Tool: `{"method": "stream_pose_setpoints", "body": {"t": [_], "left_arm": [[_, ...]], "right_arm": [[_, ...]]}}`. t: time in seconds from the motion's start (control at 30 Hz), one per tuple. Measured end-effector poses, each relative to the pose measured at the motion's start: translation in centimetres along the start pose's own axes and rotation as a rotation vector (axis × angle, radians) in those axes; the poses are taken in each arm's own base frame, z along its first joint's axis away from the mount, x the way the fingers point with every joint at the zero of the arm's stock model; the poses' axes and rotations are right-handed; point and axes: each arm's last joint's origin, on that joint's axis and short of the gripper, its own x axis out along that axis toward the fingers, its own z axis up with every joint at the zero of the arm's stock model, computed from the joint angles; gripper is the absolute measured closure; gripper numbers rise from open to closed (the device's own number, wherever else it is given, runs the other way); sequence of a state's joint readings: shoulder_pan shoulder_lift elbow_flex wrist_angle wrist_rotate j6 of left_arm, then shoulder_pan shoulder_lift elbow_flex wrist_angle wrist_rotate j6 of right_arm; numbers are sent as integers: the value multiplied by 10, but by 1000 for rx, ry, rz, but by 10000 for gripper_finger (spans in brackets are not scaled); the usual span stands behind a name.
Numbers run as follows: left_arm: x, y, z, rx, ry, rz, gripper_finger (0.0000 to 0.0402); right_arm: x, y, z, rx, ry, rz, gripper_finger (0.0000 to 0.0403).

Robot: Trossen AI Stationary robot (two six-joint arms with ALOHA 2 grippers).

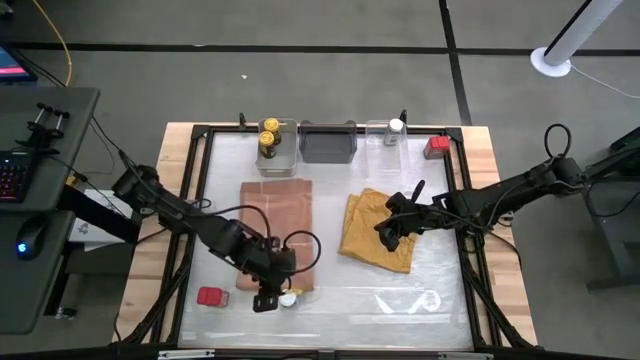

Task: Sort spices by type
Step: Put the white seasoning bottle into the transparent bin

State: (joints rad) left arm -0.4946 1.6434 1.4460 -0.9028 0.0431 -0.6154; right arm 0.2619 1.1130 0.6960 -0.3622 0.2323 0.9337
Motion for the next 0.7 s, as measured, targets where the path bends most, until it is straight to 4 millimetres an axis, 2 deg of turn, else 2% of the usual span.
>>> {"method": "stream_pose_setpoints", "body": {"t": [0.13, 0.27, 0.37, 0.7], "left_arm": [[9, -4, 5, -22, -12, -42, 116], [26, -10, 4, -46, 8, -34, 75], [38, -14, 1, -70, 6, 13, 63], [72, -23, -8, -95, 36, 99, 62]], "right_arm": [[0, -1, 0, -2, 4, -6, 401], [0, -2, -1, -5, 12, -16, 401], [0, -2, -1, -6, 16, -21, 401], [0, -5, -3, -14, 35, -47, 401]]}}
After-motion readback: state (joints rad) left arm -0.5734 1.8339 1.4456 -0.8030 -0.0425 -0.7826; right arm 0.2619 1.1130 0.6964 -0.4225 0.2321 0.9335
